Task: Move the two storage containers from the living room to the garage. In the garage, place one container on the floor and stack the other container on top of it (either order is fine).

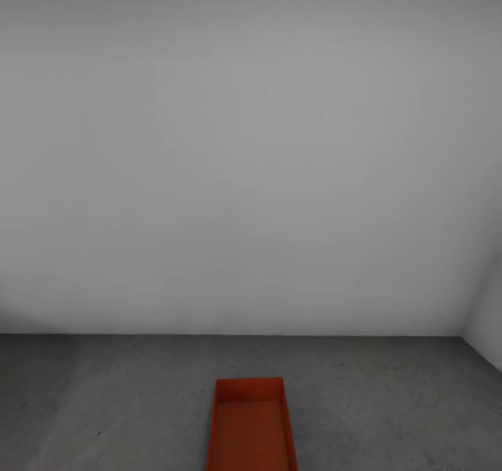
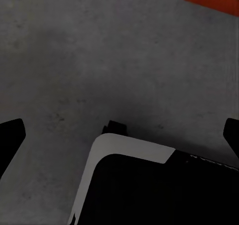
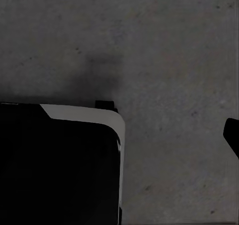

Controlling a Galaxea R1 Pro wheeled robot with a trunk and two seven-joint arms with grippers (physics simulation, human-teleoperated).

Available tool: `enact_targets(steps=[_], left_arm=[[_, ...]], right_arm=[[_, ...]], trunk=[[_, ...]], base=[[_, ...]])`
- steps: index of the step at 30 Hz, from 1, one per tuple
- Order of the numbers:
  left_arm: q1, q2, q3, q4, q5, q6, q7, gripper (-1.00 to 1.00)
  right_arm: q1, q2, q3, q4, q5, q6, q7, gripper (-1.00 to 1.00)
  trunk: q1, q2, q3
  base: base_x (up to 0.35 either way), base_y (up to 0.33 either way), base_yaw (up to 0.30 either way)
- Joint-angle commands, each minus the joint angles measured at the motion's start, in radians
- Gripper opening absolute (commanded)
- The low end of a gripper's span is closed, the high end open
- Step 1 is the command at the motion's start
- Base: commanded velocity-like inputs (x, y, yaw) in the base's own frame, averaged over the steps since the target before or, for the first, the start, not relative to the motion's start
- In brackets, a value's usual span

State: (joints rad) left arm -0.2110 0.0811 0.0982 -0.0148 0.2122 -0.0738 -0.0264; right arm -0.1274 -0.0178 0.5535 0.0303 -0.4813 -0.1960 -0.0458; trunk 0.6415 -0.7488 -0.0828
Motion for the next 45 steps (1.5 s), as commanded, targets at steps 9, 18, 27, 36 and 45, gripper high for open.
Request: enact_targets(steps=[9,18,27,36,45], left_arm=[[-0.001,0.0,0.008,0.001,0.001,-0.003,-0.003,1.0],[-0.001,0.0,0.008,0.001,0.001,-0.003,-0.003,1.0],[-0.001,0.0,0.008,0.001,0.001,-0.003,-0.003,1.0],[-0.001,0.0,0.008,0.001,0.001,-0.003,-0.003,1.0],[-0.001,0.0,0.008,0.001,0.001,-0.003,-0.003,1.0]], right_arm=[[-0.001,-0.002,0.009,0.003,0.0,-0.005,0.005,1.0],[-0.001,-0.004,0.011,0.002,0.004,-0.005,0.006,1.0],[-0.001,-0.004,0.011,0.002,0.003,-0.005,0.006,1.0],[-0.001,-0.006,0.011,0.002,0.002,-0.005,0.006,1.0],[-0.001,-0.005,0.011,0.002,0.003,-0.005,0.006,1.0]], trunk=[[0.0,-0.001,-0.002],[0.0,-0.001,-0.002],[0.0,-0.001,-0.002],[0.0,-0.001,-0.002],[0.0,-0.001,-0.002]], base=[[0.0,0.0,-0.284],[0.0,0.0,-0.299],[0.0,0.0,-0.3],[0.0,0.0,-0.299],[0.0,0.0,-0.299]])
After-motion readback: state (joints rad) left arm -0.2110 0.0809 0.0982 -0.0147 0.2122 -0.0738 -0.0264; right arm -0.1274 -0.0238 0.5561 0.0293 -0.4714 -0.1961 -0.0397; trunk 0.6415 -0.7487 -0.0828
